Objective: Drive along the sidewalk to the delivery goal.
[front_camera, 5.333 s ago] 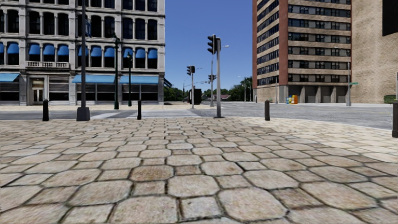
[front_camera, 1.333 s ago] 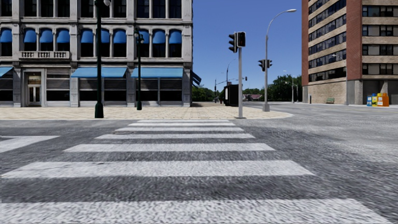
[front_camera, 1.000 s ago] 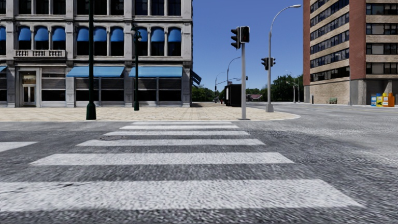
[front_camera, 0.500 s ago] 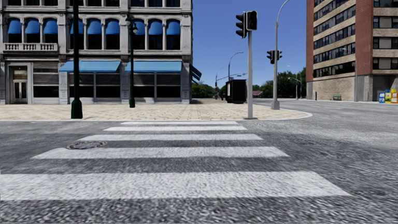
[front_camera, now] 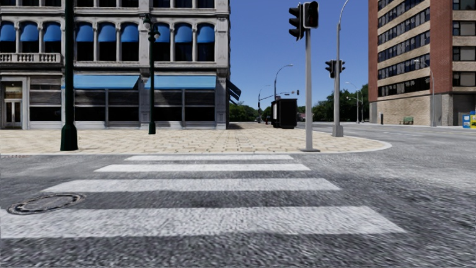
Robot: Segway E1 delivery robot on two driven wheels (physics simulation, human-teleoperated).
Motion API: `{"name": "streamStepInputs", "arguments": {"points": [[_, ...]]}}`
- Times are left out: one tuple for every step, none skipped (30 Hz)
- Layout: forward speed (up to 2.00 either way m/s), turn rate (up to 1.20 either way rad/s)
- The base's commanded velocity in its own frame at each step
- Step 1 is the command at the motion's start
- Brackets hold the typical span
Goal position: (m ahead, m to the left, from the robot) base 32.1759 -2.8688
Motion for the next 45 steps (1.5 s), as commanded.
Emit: {"name": "streamStepInputs", "arguments": {"points": [[1.86, 0.00], [1.86, 0.00], [1.97, 0.00], [1.97, 0.00], [2.00, 0.00], [2.00, 0.00], [2.00, 0.00], [2.00, 0.00], [2.00, 0.00], [2.00, 0.00], [2.00, 0.00], [2.00, 0.00], [2.00, 0.00], [2.00, 0.00], [2.00, 0.00], [2.00, 0.00], [2.00, 0.00], [2.00, 0.00], [2.00, 0.00], [2.00, 0.00], [2.00, 0.00], [2.00, 0.00], [2.00, 0.00], [2.00, 0.00], [2.00, 0.00], [2.00, 0.00], [2.00, 0.00], [2.00, 0.00], [2.00, 0.00], [2.00, 0.00], [2.00, 0.00], [2.00, 0.00], [2.00, 0.00], [2.00, 0.00], [2.00, 0.00], [2.00, 0.00], [2.00, 0.00], [2.00, 0.00], [2.00, 0.00], [2.00, 0.00], [2.00, 0.00], [2.00, 0.00], [2.00, 0.00], [2.00, 0.00], [2.00, 0.00]]}}
